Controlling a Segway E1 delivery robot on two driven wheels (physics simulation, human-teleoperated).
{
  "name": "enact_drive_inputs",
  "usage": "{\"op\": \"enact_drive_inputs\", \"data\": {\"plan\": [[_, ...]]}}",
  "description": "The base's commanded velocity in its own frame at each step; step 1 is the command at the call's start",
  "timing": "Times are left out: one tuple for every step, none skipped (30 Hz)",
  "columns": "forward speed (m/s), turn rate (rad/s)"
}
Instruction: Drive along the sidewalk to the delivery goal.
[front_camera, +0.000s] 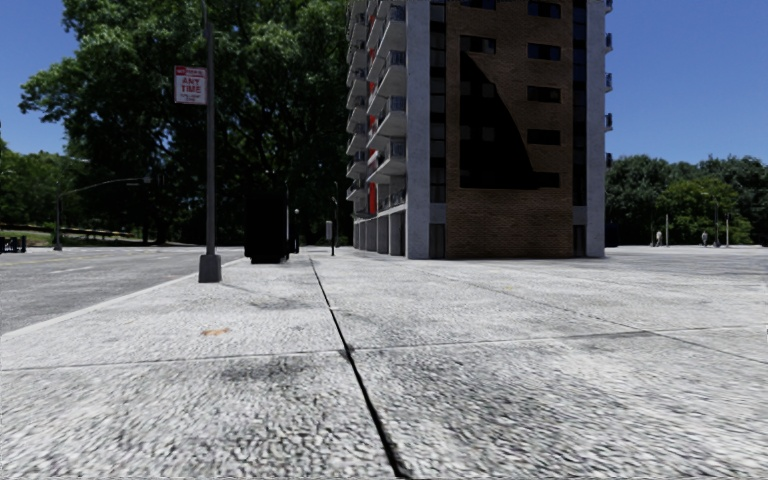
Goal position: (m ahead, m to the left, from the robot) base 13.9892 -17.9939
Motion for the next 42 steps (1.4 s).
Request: {"op": "enact_drive_inputs", "data": {"plan": [[2.0, -0.42], [2.0, -0.43], [2.0, -0.43], [2.0, -0.43], [2.0, -0.43], [2.0, -0.43], [2.0, -0.43], [2.0, -0.43], [2.0, -0.43], [2.0, -0.43], [2.0, -0.43], [2.0, -0.43], [2.0, -0.43], [2.0, -0.43], [2.0, -0.43], [2.0, -0.43], [2.0, -0.43], [2.0, -0.43], [2.0, -0.43], [2.0, -0.43], [2.0, -0.43], [2.0, -0.43], [2.0, -0.43], [2.0, -0.43], [2.0, -0.43], [2.0, -0.43], [2.0, -0.43], [2.0, -0.43], [2.0, -0.43], [2.0, -0.43], [2.0, -0.43], [2.0, -0.43], [2.0, -0.43], [2.0, -0.43], [2.0, -0.43], [2.0, -0.43], [2.0, -0.43], [2.0, -0.43], [2.0, -0.43], [2.0, -0.43], [2.0, -0.43], [2.0, -0.43]]}}
